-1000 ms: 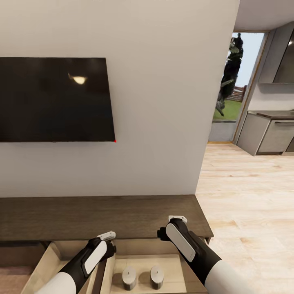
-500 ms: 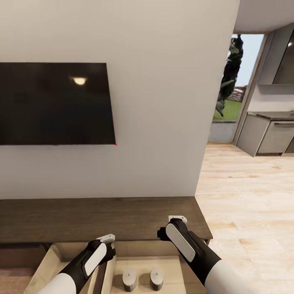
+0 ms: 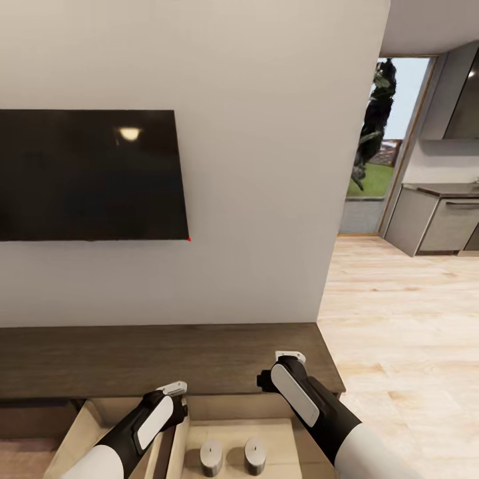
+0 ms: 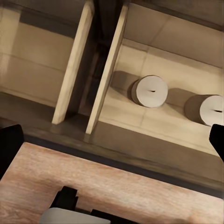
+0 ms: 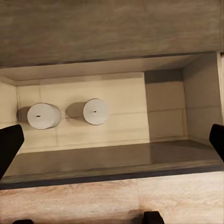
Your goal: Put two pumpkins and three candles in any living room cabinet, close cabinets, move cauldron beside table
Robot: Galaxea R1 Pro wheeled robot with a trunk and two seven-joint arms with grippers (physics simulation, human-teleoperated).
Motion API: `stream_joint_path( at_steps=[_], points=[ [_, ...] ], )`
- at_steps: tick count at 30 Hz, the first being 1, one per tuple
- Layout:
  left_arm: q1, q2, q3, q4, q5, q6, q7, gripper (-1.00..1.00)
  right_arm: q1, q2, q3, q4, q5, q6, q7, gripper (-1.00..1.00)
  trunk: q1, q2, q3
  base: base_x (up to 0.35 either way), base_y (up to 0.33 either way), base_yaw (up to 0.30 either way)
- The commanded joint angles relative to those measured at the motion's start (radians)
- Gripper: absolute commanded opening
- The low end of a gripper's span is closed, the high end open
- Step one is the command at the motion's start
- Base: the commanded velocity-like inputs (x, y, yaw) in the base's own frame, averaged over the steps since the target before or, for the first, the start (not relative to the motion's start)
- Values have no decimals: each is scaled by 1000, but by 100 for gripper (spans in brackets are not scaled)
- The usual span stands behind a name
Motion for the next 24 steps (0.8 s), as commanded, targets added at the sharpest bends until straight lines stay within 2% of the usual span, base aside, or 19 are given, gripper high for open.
stream_joint_path(
  at_steps=[1,24],
  points=[
    [-1,1,-5,-2,8,2,9,100,-1,-1,2,-1,-9,1,-10,100,-4,6,2,0,0,0],
    [-1,-2,-5,-2,11,2,9,100,-1,4,1,-1,-8,0,-5,100,-92,167,74,0,0,0]
  ],
)
